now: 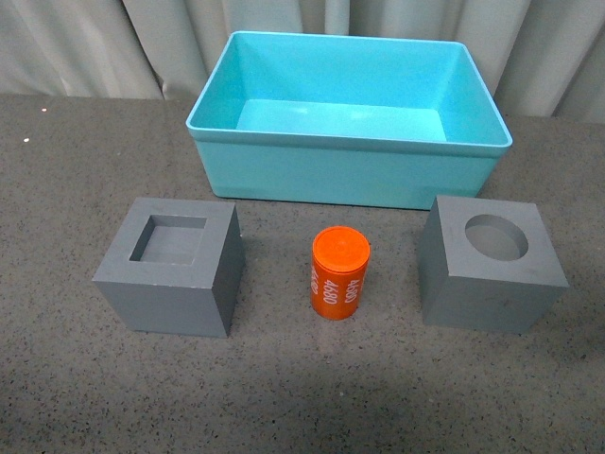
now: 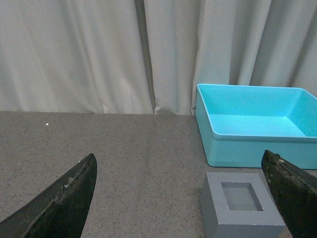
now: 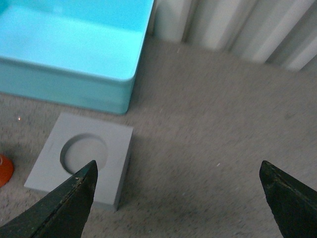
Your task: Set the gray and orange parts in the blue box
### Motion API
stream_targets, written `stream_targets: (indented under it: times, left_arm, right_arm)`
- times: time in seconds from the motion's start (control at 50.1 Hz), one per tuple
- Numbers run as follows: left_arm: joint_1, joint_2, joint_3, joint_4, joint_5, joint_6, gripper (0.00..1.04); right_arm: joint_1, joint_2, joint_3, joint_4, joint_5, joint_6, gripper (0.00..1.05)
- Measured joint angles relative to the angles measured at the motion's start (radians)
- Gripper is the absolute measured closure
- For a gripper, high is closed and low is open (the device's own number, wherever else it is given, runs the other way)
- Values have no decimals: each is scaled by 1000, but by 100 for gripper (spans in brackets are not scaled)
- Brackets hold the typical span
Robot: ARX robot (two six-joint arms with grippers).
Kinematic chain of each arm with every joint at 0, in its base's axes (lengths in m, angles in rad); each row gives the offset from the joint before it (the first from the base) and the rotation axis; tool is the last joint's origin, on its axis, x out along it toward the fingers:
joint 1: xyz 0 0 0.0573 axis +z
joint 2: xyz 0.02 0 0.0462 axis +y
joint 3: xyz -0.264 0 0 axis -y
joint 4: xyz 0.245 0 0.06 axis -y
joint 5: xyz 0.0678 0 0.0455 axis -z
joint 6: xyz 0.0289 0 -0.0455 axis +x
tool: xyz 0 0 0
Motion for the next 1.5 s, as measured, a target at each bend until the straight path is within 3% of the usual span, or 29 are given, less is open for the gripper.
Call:
stream_targets:
  times: [0.16, 0.459, 0.758, 0.878, 1.277, 1.497]
  left_arm:
    - [0, 0, 0, 0, 0, 0, 7]
    - [0, 0, 0, 0, 1, 0, 7]
    - [0, 0, 0, 0, 1, 0, 7]
    - [0, 0, 0, 0, 0, 0, 7]
    - [0, 0, 0, 0, 0, 0, 7]
    - [0, 0, 0, 0, 0, 0, 7]
  right_arm:
    - [3, 333, 193, -76, -55, 101, 10]
    - [31, 621, 320, -89, -102, 226, 10]
    - [39, 689, 350, -120, -79, 288, 69]
    - [40, 682, 352, -131, -80, 301, 85]
    - [28, 393, 316, -151, -128, 280, 87]
    - [43, 472, 534, -129, -166, 247, 87]
